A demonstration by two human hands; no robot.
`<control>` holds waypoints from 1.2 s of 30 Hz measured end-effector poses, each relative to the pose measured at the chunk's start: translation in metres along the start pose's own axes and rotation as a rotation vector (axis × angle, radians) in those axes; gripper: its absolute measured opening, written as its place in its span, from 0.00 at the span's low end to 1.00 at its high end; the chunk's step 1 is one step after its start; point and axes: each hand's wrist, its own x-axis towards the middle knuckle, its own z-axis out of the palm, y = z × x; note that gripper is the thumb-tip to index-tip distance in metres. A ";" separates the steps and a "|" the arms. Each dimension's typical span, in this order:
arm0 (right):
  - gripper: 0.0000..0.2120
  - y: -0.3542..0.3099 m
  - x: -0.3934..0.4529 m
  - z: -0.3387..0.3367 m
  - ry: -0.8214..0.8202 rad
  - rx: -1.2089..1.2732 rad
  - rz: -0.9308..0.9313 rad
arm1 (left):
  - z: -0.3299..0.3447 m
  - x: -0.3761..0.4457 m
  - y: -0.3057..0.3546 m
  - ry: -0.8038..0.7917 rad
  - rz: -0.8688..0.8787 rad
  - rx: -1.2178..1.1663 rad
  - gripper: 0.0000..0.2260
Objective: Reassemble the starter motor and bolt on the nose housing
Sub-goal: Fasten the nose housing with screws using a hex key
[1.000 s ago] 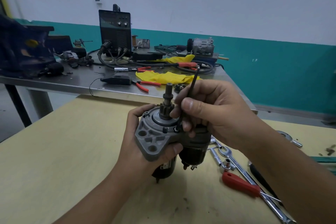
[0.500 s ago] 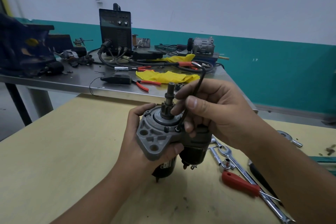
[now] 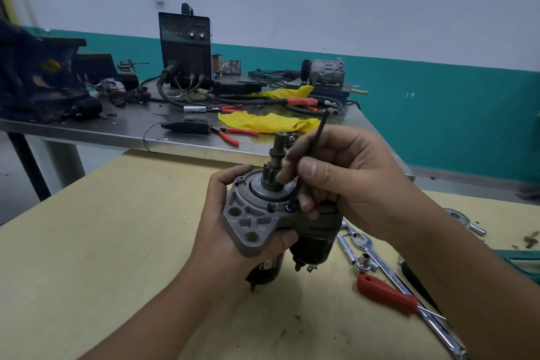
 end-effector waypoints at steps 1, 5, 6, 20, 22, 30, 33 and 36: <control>0.05 0.000 0.000 -0.001 -0.015 0.005 0.004 | -0.001 0.000 -0.001 0.003 0.000 -0.005 0.39; 0.07 0.001 0.001 0.001 -0.009 -0.030 0.005 | -0.002 0.000 -0.003 0.012 0.012 -0.024 0.40; 0.10 0.001 0.002 0.002 0.005 -0.046 0.007 | -0.002 0.000 -0.003 0.011 0.015 -0.022 0.39; 0.11 0.006 -0.010 -0.014 -0.049 0.086 0.024 | 0.004 0.000 -0.006 -0.012 0.040 0.010 0.40; 0.13 0.007 -0.009 -0.010 0.011 -0.004 -0.007 | 0.005 -0.004 -0.001 -0.008 0.036 0.017 0.38; 0.07 0.003 0.002 0.005 0.052 -0.123 -0.019 | 0.001 -0.006 0.005 0.043 0.027 -0.044 0.35; 0.08 0.002 0.005 0.007 -0.021 -0.033 -0.022 | -0.003 -0.007 0.003 0.053 0.013 -0.090 0.36; 0.06 0.002 0.005 0.006 -0.048 0.041 -0.002 | -0.005 -0.007 0.001 0.054 -0.009 -0.118 0.36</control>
